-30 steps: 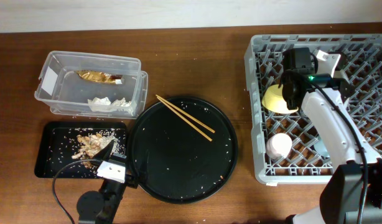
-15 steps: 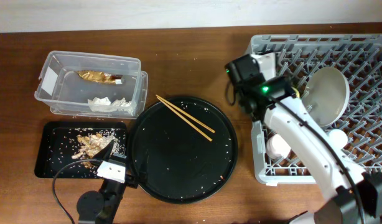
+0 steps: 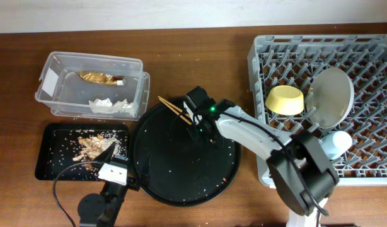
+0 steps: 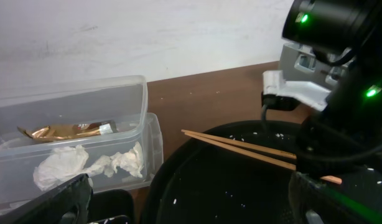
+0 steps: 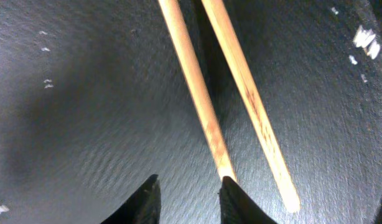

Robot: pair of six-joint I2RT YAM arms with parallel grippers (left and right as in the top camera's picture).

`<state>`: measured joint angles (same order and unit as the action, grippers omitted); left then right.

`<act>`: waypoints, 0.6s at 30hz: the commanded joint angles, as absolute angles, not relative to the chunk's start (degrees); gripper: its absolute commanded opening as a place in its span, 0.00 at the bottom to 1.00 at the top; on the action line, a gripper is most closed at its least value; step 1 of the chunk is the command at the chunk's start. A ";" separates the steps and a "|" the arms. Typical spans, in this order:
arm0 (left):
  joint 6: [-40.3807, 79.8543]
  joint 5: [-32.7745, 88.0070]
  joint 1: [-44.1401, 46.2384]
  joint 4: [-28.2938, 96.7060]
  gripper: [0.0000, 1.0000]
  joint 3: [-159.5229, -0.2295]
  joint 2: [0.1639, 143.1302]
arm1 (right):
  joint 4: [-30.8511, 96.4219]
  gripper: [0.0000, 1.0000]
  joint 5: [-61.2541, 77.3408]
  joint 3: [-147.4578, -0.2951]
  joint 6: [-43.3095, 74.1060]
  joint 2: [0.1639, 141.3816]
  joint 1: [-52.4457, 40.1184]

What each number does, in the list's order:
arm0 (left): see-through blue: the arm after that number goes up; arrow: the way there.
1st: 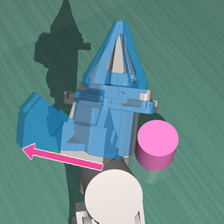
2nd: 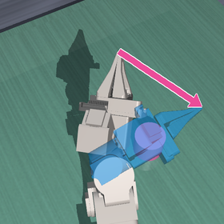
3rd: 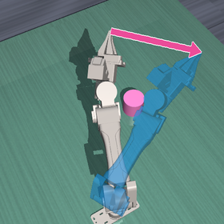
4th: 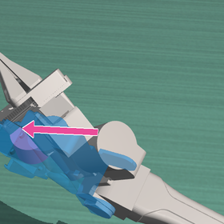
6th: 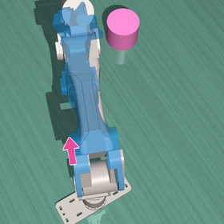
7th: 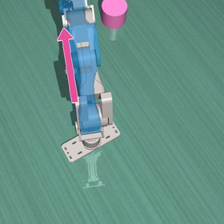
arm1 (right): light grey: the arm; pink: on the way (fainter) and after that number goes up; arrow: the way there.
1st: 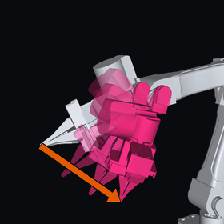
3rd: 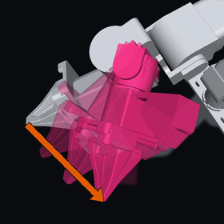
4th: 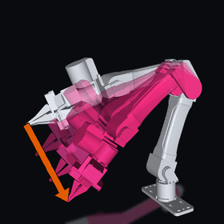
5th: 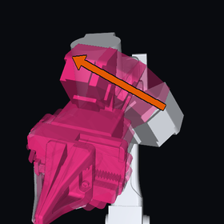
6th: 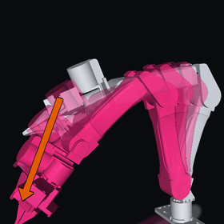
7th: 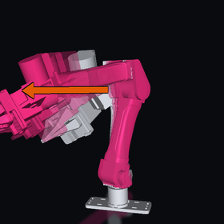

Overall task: Sort waste into correct bins and load items into the dishwasher rack
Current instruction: 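Grasp the chopsticks with the right gripper and lift them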

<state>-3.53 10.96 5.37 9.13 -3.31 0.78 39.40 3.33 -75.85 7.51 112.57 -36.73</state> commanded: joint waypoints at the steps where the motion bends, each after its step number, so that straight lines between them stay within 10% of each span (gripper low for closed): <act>1: -4.40 10.72 5.58 8.80 1.00 -2.76 0.36 | 38.11 0.30 -1.85 -75.79 4.47 114.91 -36.75; 9: -4.40 10.72 5.58 8.82 1.00 -2.76 0.36 | 42.26 0.04 5.89 -75.79 5.93 115.15 -36.93; 18: -4.40 10.70 5.58 8.80 1.00 -2.76 0.36 | 53.25 0.04 5.41 -83.61 11.00 99.29 -34.98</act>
